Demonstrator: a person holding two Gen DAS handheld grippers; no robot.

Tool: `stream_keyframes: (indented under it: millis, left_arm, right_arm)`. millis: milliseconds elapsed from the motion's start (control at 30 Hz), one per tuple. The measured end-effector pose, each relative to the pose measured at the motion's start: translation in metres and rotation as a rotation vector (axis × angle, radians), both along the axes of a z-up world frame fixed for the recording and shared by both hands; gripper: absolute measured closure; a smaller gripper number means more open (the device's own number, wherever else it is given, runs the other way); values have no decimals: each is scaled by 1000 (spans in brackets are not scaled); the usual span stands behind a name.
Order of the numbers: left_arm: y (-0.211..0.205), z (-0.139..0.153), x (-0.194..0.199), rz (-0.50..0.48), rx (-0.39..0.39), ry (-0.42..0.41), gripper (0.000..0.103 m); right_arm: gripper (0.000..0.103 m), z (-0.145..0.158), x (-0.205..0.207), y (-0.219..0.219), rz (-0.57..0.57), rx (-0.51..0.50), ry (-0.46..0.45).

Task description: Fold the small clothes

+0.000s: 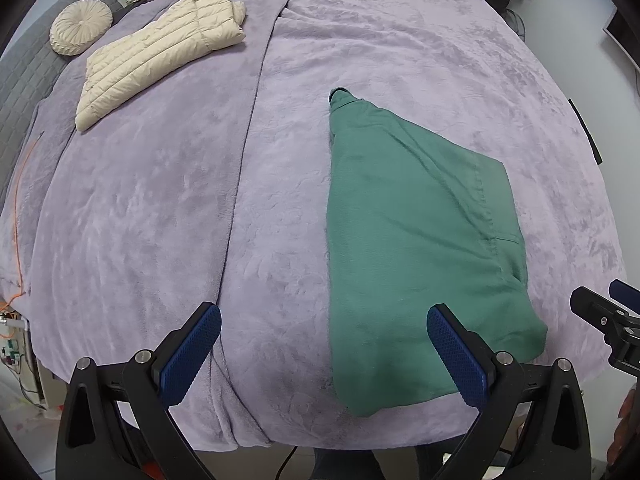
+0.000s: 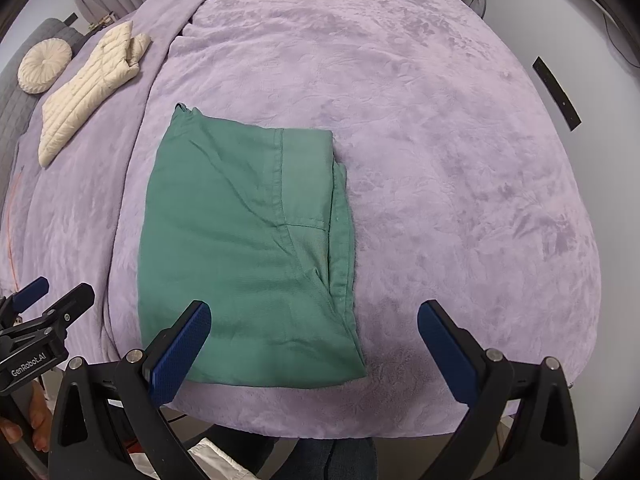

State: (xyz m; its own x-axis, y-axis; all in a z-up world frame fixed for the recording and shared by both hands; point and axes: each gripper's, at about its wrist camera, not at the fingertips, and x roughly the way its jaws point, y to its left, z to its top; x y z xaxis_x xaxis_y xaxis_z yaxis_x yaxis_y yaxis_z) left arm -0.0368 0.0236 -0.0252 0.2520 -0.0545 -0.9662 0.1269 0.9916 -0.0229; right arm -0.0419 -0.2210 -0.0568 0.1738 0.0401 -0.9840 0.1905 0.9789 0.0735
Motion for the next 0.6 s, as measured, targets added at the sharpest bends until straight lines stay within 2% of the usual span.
stream_keyframes:
  millis: [600]
  left_arm:
    - [-1,-2,0,-2,5,5,0]
  right_arm:
    - [0,-1,0,1,-1,-2,2]
